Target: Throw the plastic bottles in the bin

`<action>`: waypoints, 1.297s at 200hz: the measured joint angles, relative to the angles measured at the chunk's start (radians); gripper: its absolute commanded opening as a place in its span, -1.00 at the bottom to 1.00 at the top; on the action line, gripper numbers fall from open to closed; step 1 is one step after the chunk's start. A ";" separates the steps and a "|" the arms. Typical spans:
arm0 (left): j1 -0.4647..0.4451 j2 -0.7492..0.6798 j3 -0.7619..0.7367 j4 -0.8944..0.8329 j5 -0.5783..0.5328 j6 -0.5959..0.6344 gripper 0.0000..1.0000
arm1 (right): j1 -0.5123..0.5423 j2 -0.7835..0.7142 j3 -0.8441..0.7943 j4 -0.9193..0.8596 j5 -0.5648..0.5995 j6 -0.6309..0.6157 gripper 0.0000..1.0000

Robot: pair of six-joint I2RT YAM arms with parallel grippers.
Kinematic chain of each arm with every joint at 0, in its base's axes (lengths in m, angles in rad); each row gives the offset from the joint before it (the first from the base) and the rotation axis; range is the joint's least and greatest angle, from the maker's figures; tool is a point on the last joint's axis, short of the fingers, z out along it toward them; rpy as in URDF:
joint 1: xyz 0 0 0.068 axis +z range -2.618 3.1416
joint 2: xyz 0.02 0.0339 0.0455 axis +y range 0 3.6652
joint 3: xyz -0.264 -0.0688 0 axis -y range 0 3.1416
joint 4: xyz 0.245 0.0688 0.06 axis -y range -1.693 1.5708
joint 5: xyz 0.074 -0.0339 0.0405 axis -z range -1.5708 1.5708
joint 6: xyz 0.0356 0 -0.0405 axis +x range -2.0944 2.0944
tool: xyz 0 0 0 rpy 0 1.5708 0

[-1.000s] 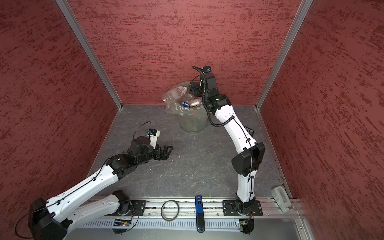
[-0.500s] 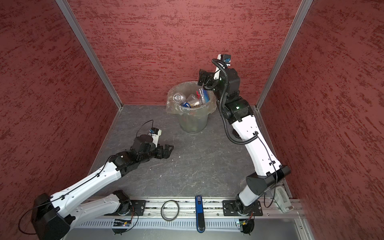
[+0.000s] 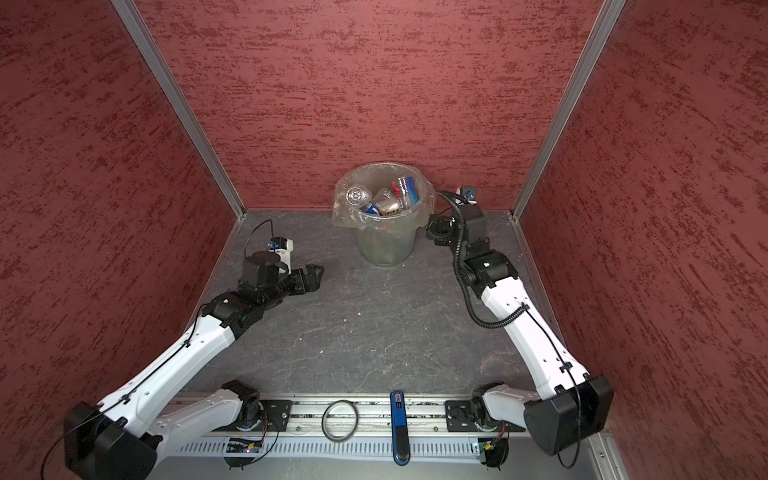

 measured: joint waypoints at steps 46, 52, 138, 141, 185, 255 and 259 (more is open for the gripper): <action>0.127 0.011 -0.010 0.036 -0.006 -0.010 0.99 | -0.147 -0.028 -0.185 0.062 -0.001 0.044 0.97; 0.134 0.011 -0.014 0.045 -0.013 -0.010 0.99 | -0.164 -0.038 -0.216 0.085 0.002 0.045 0.97; 0.184 -0.023 -0.098 0.200 -0.116 0.117 0.99 | -0.277 -0.104 -0.464 0.340 0.025 0.008 0.97; 0.185 -0.024 -0.104 0.211 -0.120 0.126 0.99 | -0.277 -0.104 -0.474 0.352 0.026 0.004 0.97; 0.264 -0.026 -0.233 0.380 -0.102 0.258 1.00 | -0.278 -0.077 -0.639 0.588 0.027 -0.074 0.97; 0.469 0.196 -0.454 0.871 0.140 0.320 0.99 | -0.278 0.109 -0.805 1.010 -0.021 -0.186 0.97; 0.475 0.230 -0.455 0.900 0.156 0.320 0.99 | -0.278 0.114 -0.814 1.036 -0.023 -0.191 0.97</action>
